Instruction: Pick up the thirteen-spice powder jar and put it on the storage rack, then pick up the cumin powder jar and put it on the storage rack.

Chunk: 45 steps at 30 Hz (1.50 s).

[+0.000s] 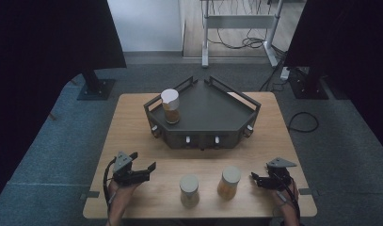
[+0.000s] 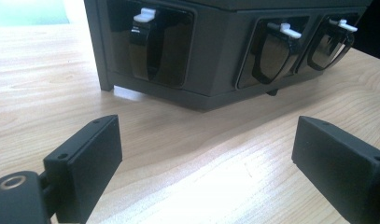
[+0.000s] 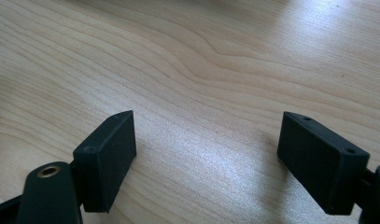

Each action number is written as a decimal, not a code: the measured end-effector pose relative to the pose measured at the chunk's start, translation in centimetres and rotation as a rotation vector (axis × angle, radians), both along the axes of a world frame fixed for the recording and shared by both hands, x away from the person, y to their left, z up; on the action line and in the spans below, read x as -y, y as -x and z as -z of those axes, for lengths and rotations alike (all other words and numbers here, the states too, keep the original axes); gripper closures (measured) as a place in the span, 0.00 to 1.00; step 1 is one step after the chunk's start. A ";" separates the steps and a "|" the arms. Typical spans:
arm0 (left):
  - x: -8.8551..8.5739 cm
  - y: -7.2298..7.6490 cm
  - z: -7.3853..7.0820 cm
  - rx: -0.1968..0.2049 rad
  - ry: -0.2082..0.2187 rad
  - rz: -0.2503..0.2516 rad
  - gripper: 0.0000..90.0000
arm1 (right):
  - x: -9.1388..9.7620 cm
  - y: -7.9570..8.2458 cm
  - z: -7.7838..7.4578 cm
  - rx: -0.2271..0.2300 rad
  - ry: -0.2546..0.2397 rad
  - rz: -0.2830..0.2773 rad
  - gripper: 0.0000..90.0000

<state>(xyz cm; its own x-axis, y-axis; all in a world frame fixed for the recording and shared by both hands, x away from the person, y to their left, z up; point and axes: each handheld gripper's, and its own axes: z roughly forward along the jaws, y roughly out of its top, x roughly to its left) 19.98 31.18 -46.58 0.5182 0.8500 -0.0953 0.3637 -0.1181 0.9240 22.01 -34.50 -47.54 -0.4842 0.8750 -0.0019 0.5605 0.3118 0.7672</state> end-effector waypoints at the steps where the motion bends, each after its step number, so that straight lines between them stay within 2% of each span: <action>1: 0.0 0.0 0.0 -0.005 -0.005 -0.002 0.09 | 0.0 0.0 0.0 0.000 0.000 0.000 0.21; 13: 0.3 0.0 0.4 -0.039 -0.029 -0.009 0.09 | 0.0 0.0 0.0 0.000 0.000 0.000 0.21; 23: 0.7 0.1 1.1 -0.046 -0.052 -0.015 0.09 | 0.0 0.0 0.0 0.000 0.000 0.000 0.21; 33: 0.6 0.0 1.8 -0.046 -0.037 -0.022 0.09 | -0.1 -0.1 -0.1 -0.005 0.007 0.002 0.16; 38: 0.7 0.0 1.9 -0.044 -0.043 -0.022 0.09 | -0.2 0.0 -0.1 -0.001 0.011 -0.004 0.15; 45: 0.5 0.0 2.2 -0.043 -0.033 -0.025 0.09 | -0.2 0.3 0.1 0.016 0.010 0.005 0.15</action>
<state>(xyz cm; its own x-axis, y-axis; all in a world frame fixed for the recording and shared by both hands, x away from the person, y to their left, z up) 19.96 30.71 -48.79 0.4932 0.8654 -0.0884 0.4062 -0.1392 0.9031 21.68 -34.29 -47.59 -0.4800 0.8771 -0.0184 0.5500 0.3172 0.7726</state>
